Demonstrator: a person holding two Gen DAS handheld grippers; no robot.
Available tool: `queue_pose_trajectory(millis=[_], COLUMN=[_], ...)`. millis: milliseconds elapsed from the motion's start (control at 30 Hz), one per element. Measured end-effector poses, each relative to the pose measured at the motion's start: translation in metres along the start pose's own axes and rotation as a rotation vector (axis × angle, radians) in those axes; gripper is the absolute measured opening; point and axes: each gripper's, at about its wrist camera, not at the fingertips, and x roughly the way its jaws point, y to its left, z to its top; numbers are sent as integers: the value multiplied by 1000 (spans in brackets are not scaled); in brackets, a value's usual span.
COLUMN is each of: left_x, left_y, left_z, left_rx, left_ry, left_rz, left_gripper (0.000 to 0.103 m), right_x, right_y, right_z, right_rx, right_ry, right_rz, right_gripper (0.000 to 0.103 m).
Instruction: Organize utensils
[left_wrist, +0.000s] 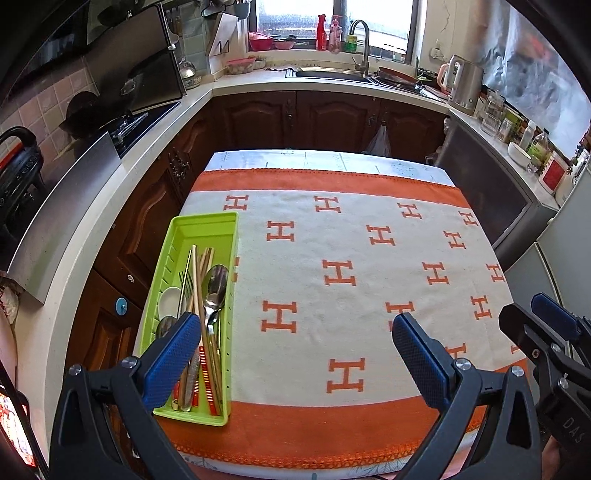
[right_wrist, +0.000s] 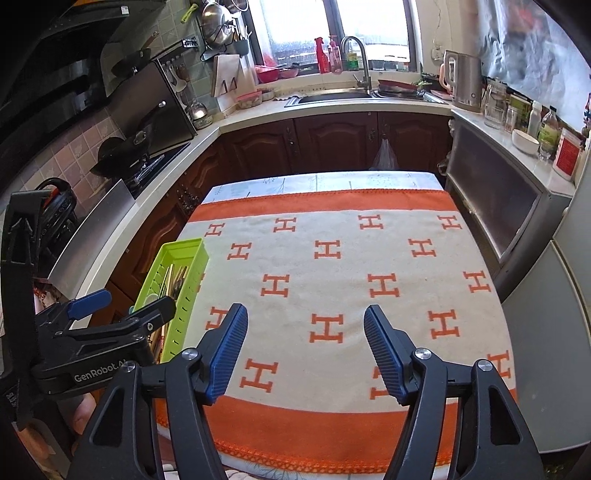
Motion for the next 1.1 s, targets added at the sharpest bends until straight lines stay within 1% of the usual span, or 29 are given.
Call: queue_pose_trajectory(millis=[167, 400, 1100], left_x=[-3, -2, -7], left_y=[-9, -16, -16], left_z=[-1, -1, 1], left_rx=[18, 36, 37], left_ry=[-9, 0, -13], left_rz=[11, 8, 6], left_gripper=[102, 102, 102], right_x=[-4, -2, -2], right_y=[-1, -2, -3], right_z=[1, 2, 3], right_rx=[-4, 4, 4], right_ry=[-8, -4, -5], right_rz=[4, 10, 10], right_gripper=[69, 69, 69])
